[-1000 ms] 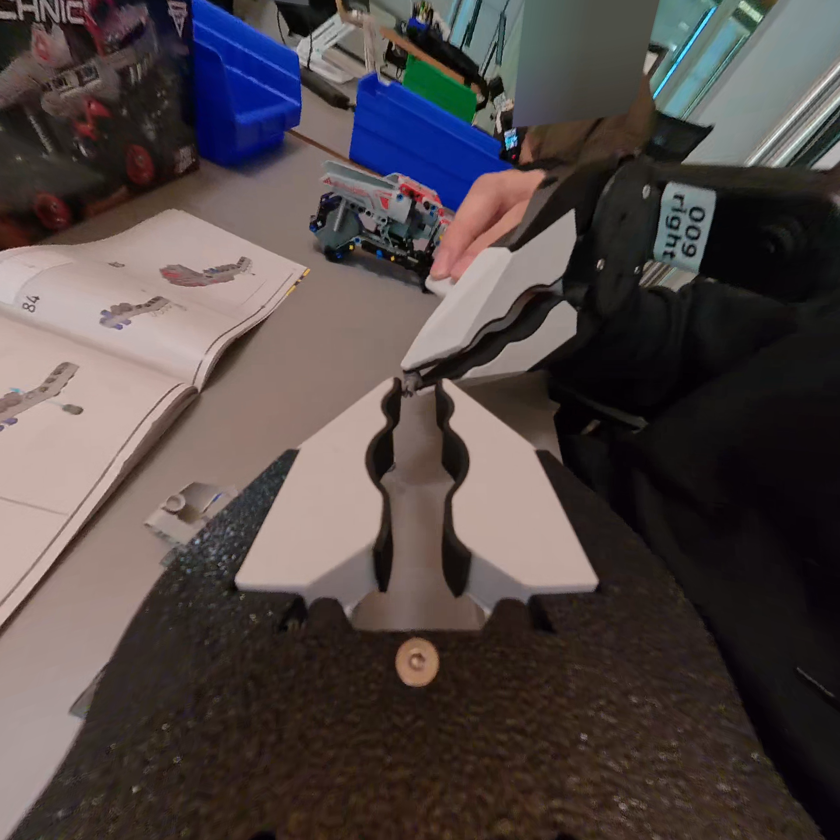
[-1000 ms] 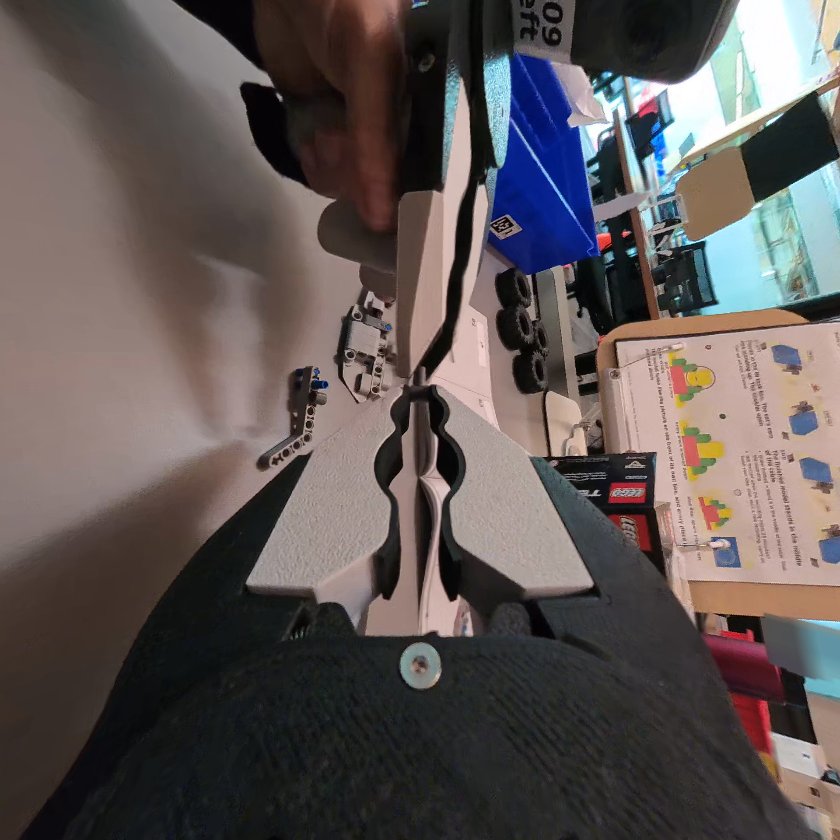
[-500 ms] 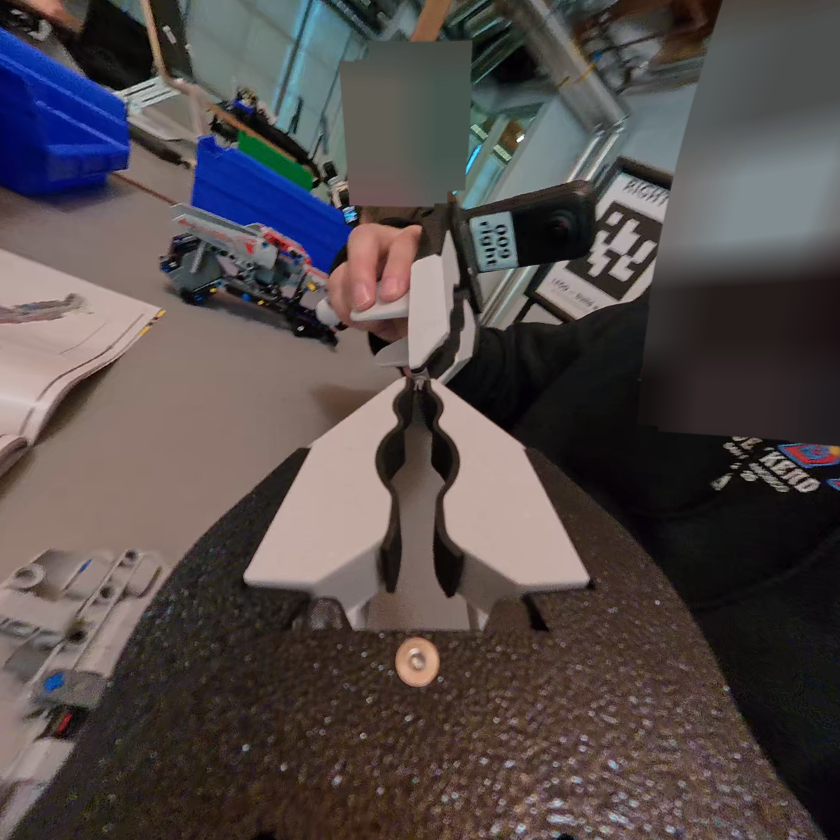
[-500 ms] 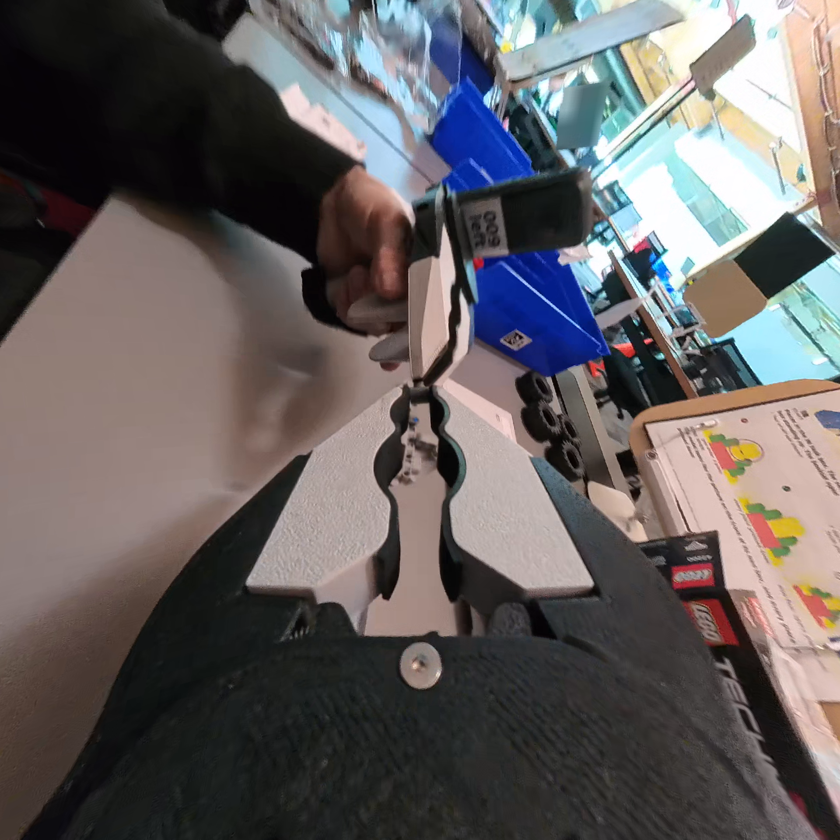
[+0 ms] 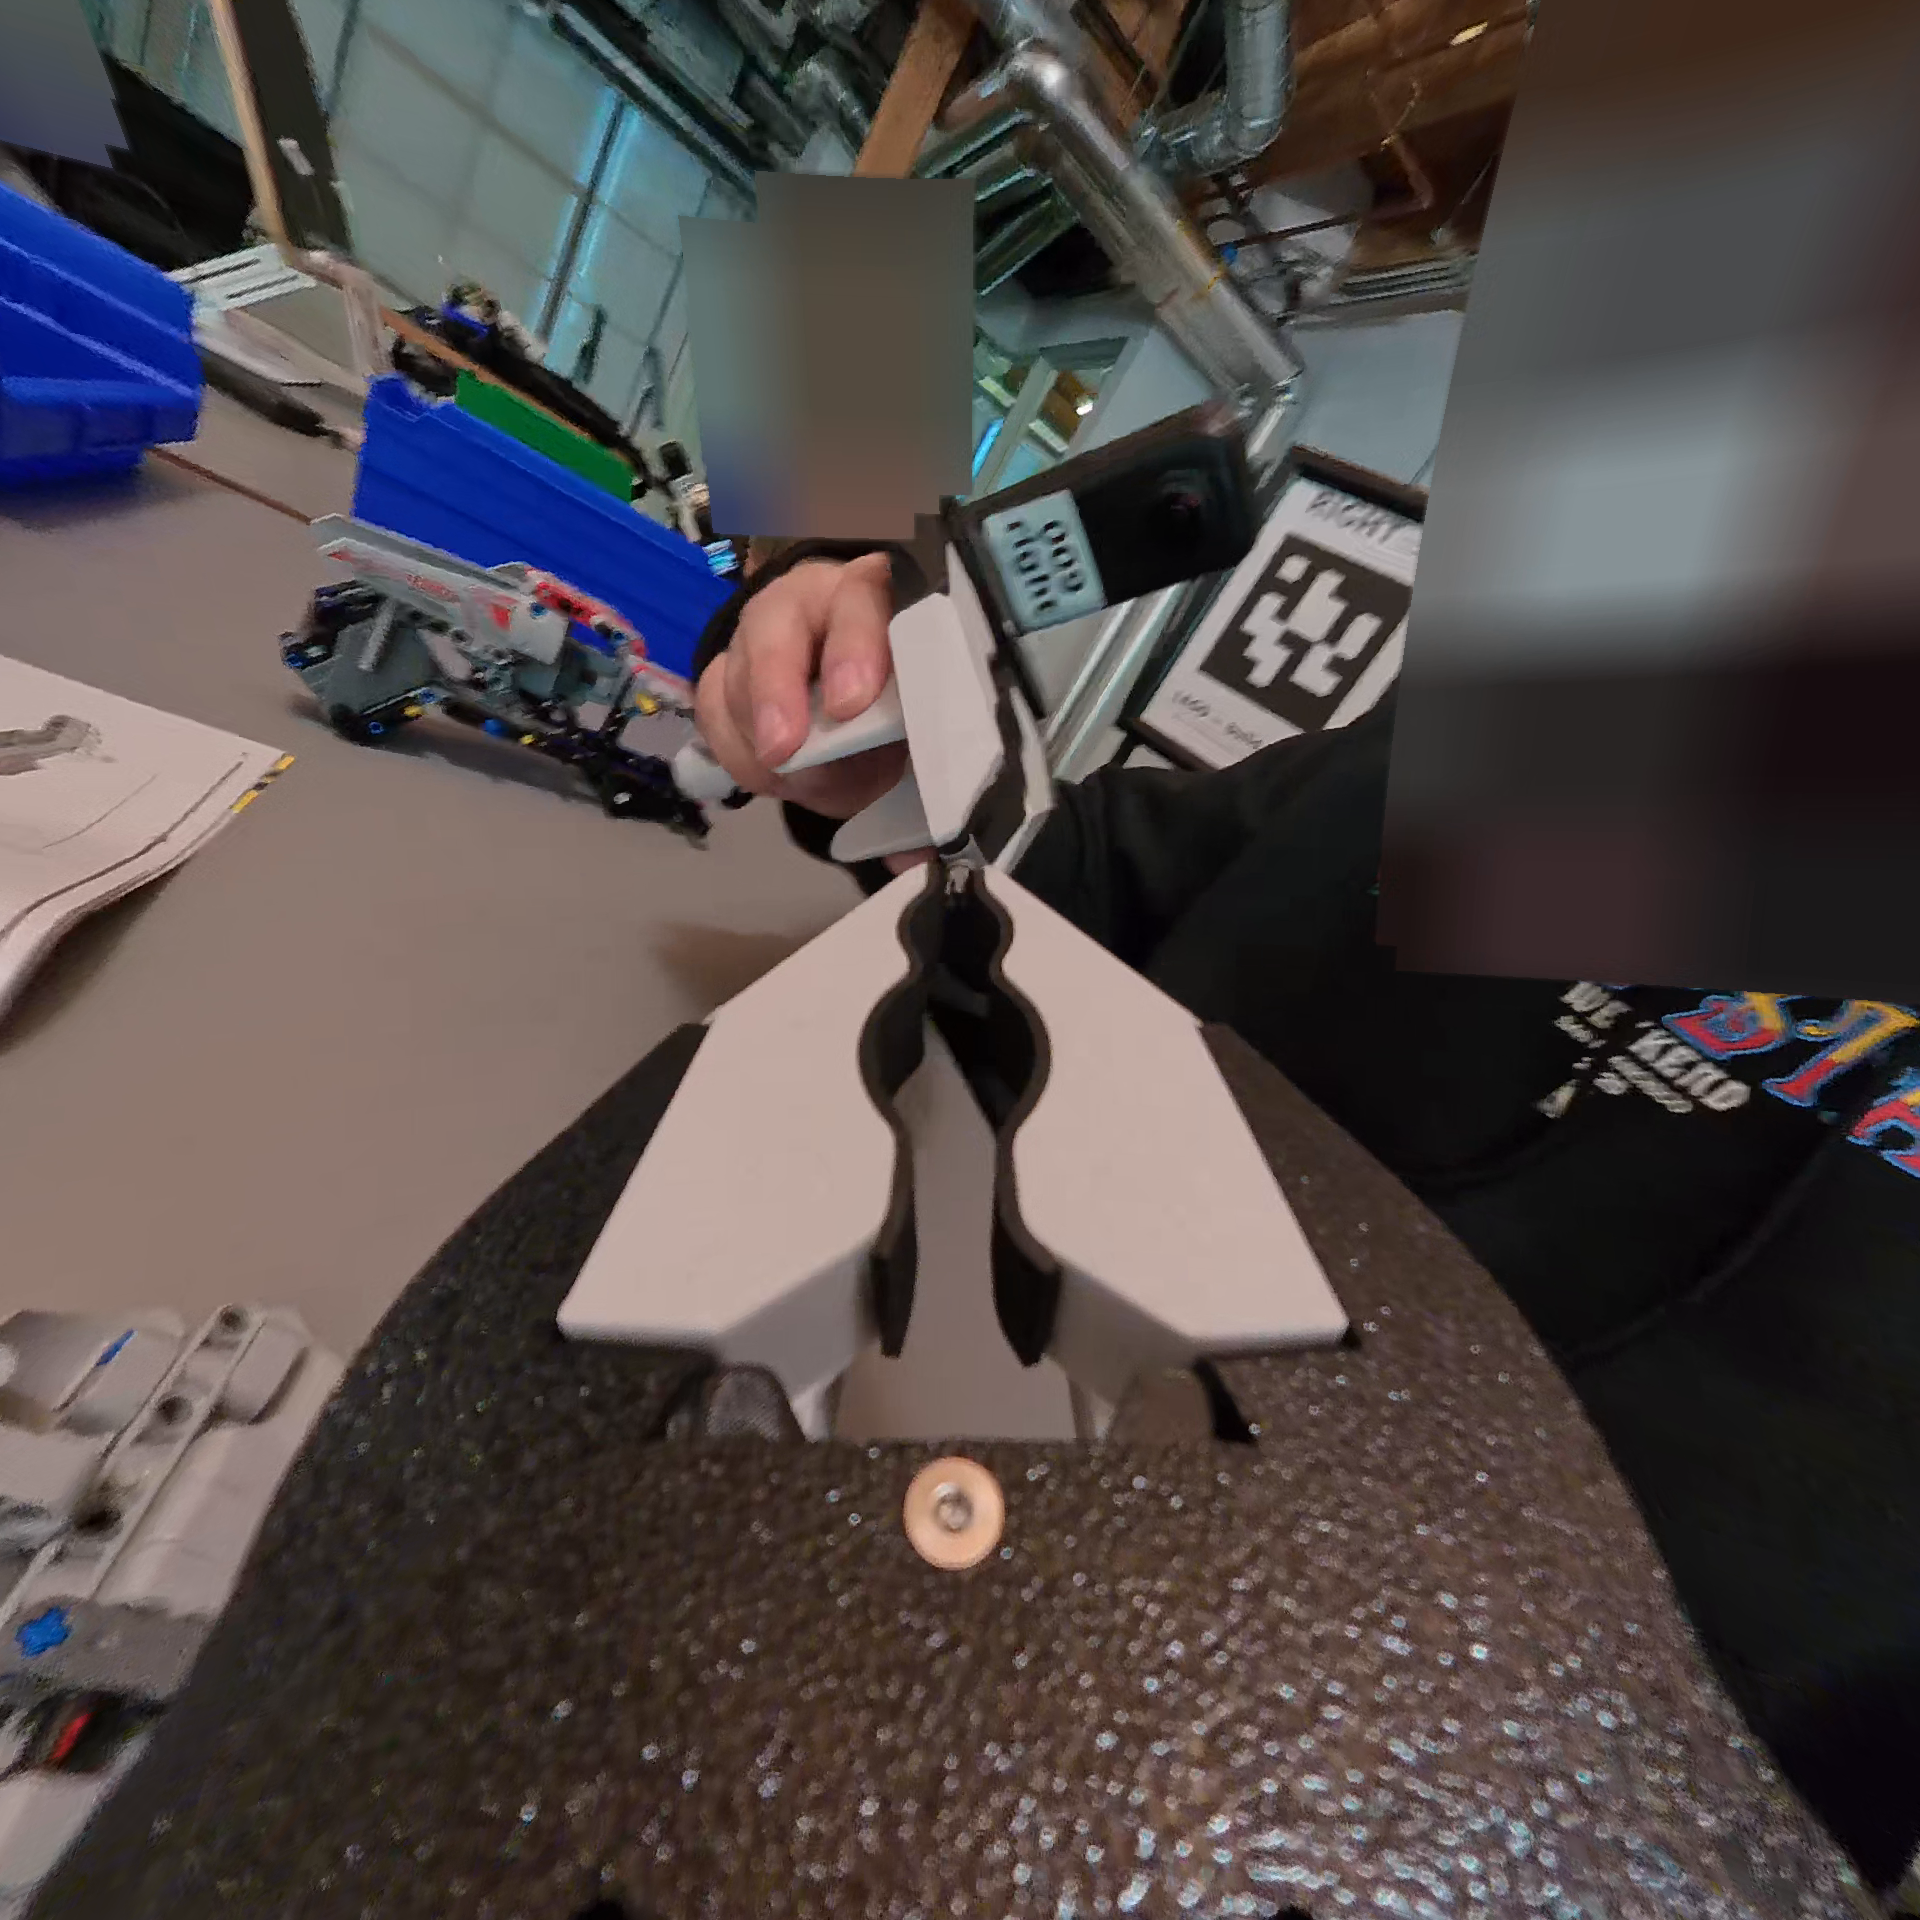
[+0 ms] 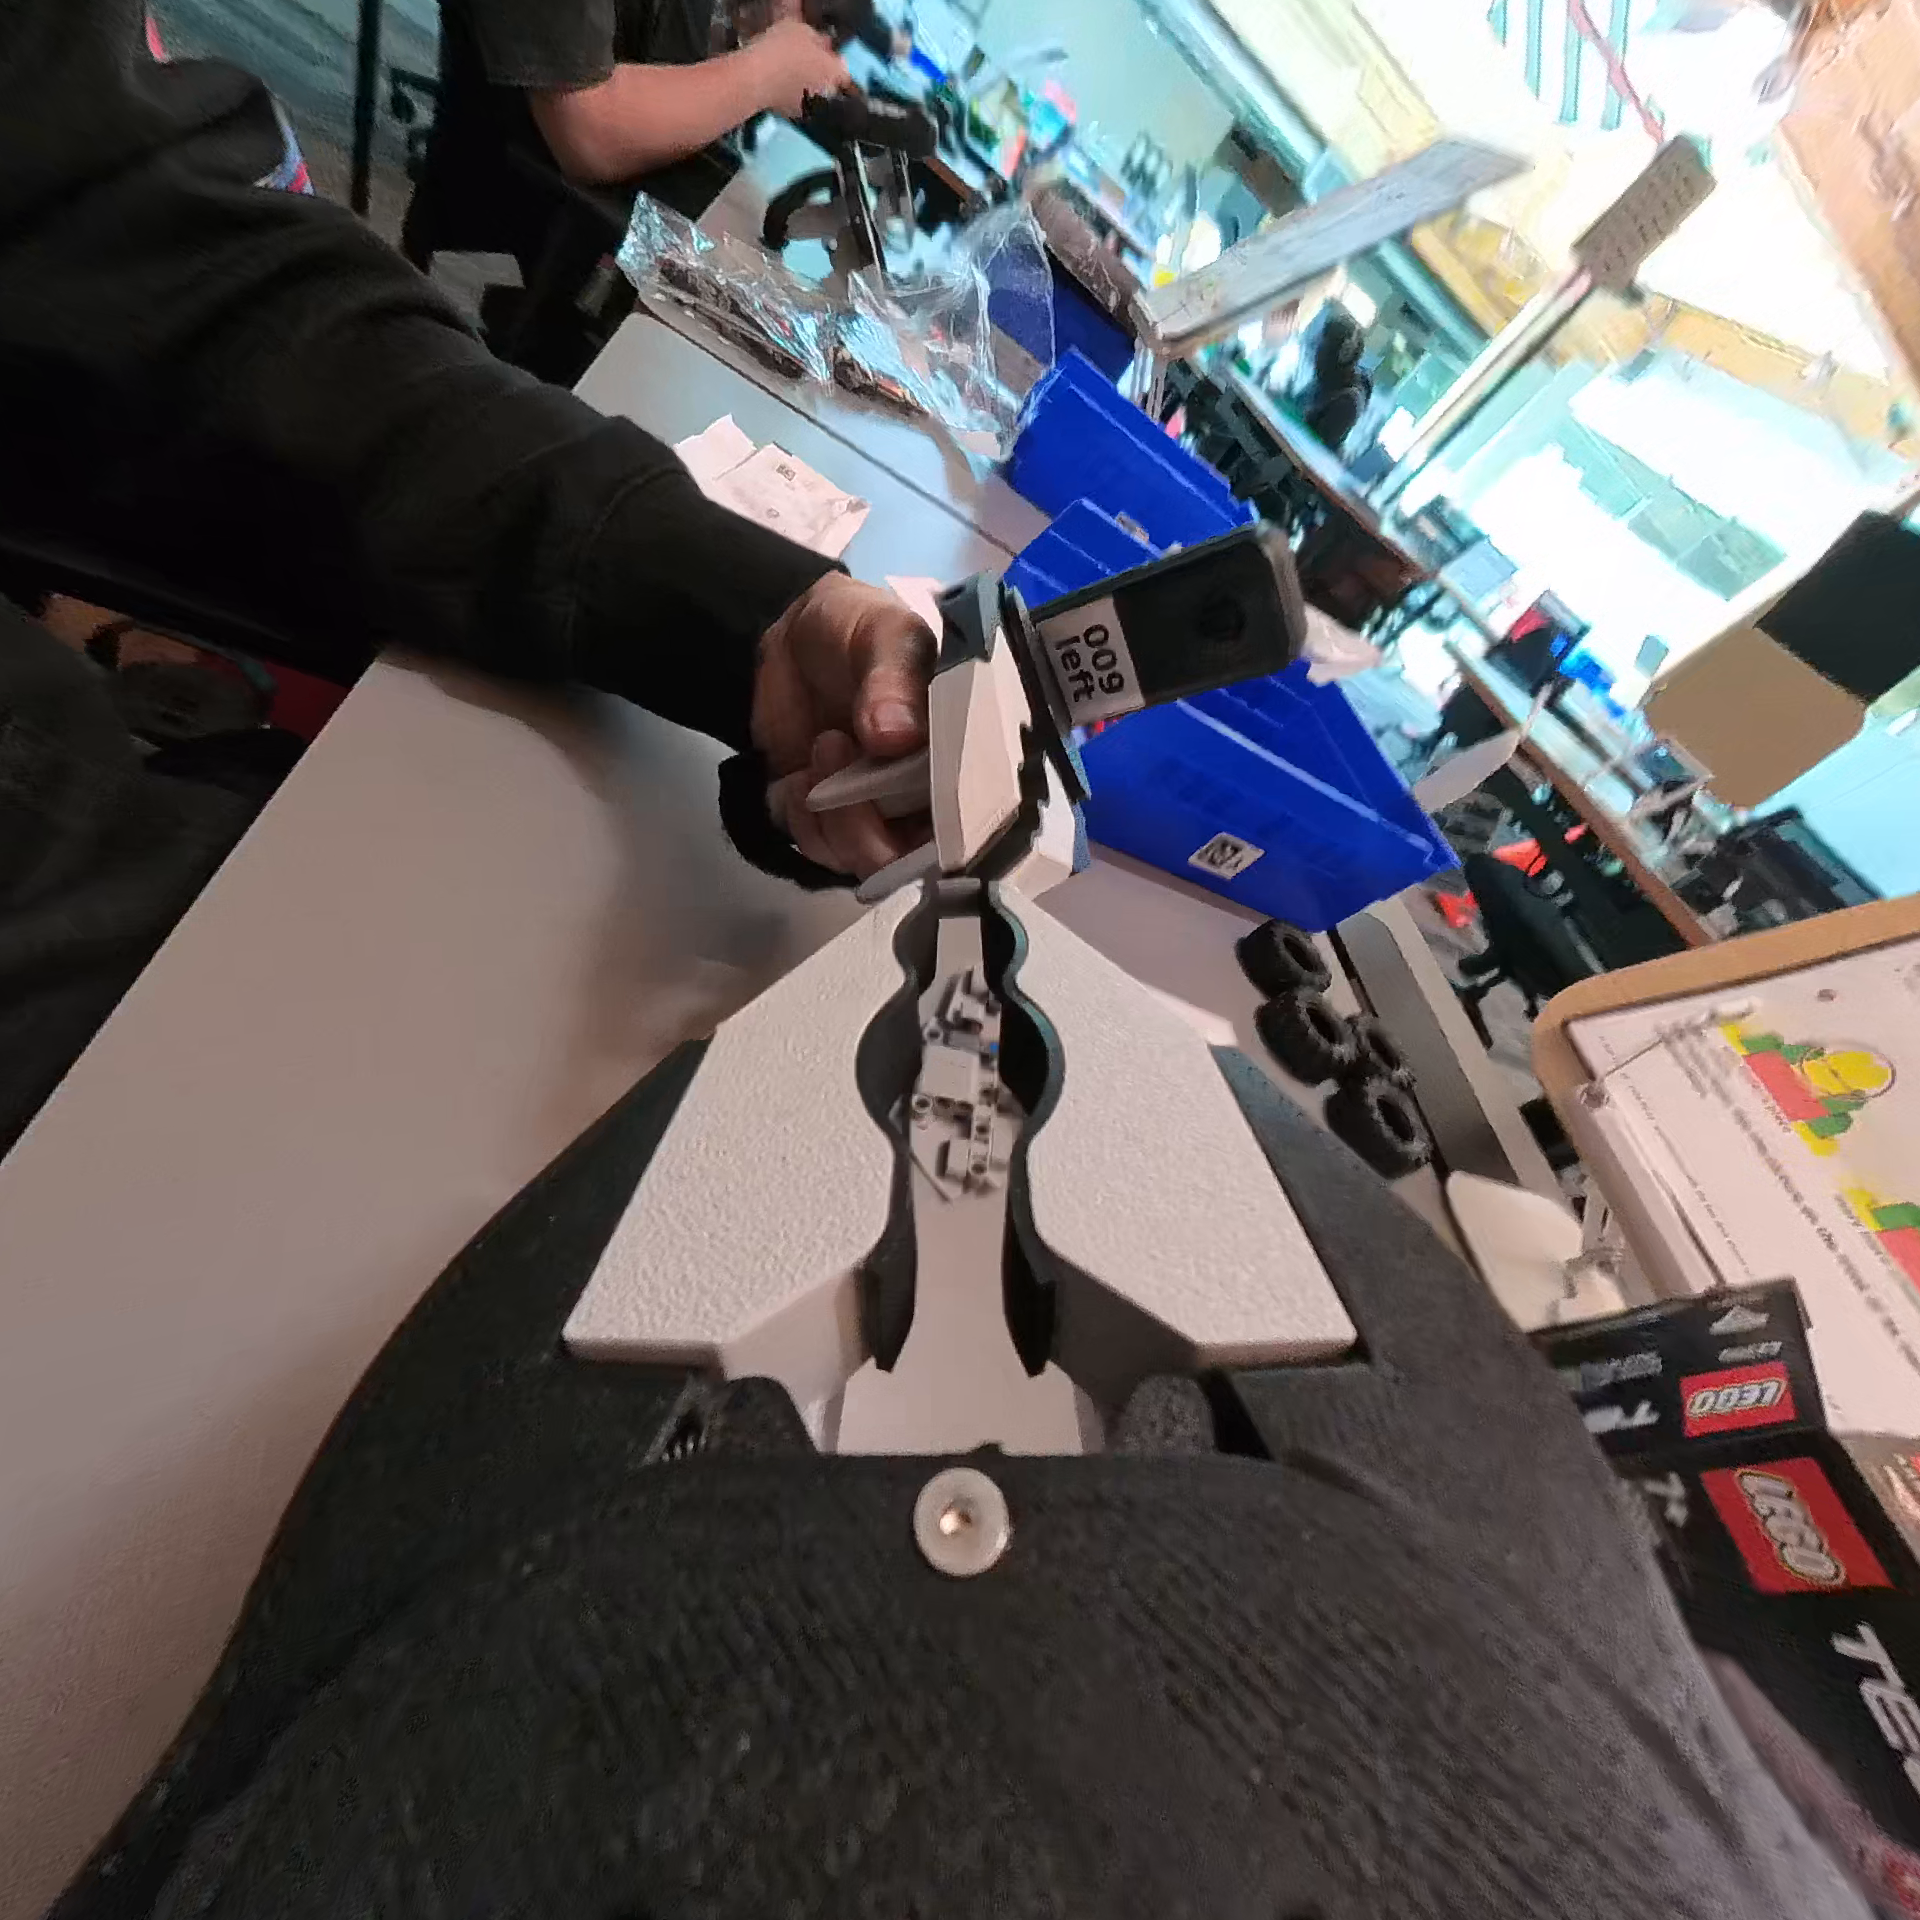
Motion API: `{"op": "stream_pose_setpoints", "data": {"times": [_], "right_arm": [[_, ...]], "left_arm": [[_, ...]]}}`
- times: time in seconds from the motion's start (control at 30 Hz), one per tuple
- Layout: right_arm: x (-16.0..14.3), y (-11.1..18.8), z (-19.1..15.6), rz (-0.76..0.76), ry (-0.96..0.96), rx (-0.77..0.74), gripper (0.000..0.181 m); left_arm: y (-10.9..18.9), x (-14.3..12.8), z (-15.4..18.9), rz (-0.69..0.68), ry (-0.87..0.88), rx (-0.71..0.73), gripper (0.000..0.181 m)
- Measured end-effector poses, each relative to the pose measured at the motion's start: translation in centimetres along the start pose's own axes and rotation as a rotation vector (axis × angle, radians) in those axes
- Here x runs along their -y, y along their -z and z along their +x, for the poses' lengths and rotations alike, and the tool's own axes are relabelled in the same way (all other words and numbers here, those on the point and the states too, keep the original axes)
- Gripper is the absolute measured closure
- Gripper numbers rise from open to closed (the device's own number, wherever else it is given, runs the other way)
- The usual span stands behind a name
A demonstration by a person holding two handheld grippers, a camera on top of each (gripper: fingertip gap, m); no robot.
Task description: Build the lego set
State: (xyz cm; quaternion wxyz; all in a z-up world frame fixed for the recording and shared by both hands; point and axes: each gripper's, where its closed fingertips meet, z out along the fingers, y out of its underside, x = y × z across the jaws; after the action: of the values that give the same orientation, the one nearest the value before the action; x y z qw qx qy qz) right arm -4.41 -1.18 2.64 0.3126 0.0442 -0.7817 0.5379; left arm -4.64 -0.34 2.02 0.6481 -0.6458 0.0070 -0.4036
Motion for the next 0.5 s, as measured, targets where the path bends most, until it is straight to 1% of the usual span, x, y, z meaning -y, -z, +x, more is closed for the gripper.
{"op": "stream_pose_setpoints", "data": {"times": [0.03, 0.1, 0.13, 0.17, 0.2, 0.23, 0.27, 0.3, 0.33, 0.37, 0.43, 0.5], "right_arm": [[-0.5, -0.1, 0.1, -0.042, -0.030, 0.005, 0.176], [-2.1, -0.2, -0.1, -0.158, -0.092, 0.058, 0.175], [-3.3, -0.2, 0.3, -0.217, -0.148, 0.055, 0.175], [-4.6, -0.2, 0.4, -0.278, -0.234, 0.069, 0.175], [-5.9, -0.2, -0.1, -0.339, -0.334, 0.134, 0.175], [-7.2, -0.1, -0.5, -0.396, -0.412, 0.177, 0.175], [-8.4, 0.0, -0.6, -0.447, -0.461, 0.205, 0.175], [-9.1, 0.0, -1.1, -0.482, -0.495, 0.253, 0.175], [-9.5, -0.2, -1.3, -0.501, -0.521, 0.286, 0.175], [-9.9, -0.4, -1.2, -0.523, -0.537, 0.297, 0.175], [-10.5, -0.7, -1.8, -0.581, -0.550, 0.368, 0.175], [-11.1, -1.0, -1.8, -0.617, -0.516, 0.386, 0.175]], "left_arm": [[0.1, -0.4, -0.6, -0.036, -0.018, 0.048, 0.180], [0.6, -1.3, -2.7, -0.132, -0.107, 0.219, 0.179], [1.2, -1.8, -3.9, -0.195, -0.190, 0.320, 0.177], [2.0, -2.5, -5.1, -0.281, -0.283, 0.425, 0.173], [2.8, -3.4, -6.1, -0.377, -0.368, 0.510, 0.168], [3.4, -4.5, -6.8, -0.482, -0.431, 0.562, 0.163], [3.8, -5.6, -7.5, -0.578, -0.467, 0.603, 0.159], [4.2, -6.3, -8.2, -0.644, -0.481, 0.644, 0.154], [4.2, -6.7, -8.7, -0.673, -0.481, 0.670, 0.153], [3.9, -7.1, -8.9, -0.681, -0.470, 0.665, 0.154], [3.1, -7.9, -8.7, -0.686, -0.426, 0.630, 0.150], [3.0, -8.5, -9.1, -0.712, -0.397, 0.645, 0.148]]}}
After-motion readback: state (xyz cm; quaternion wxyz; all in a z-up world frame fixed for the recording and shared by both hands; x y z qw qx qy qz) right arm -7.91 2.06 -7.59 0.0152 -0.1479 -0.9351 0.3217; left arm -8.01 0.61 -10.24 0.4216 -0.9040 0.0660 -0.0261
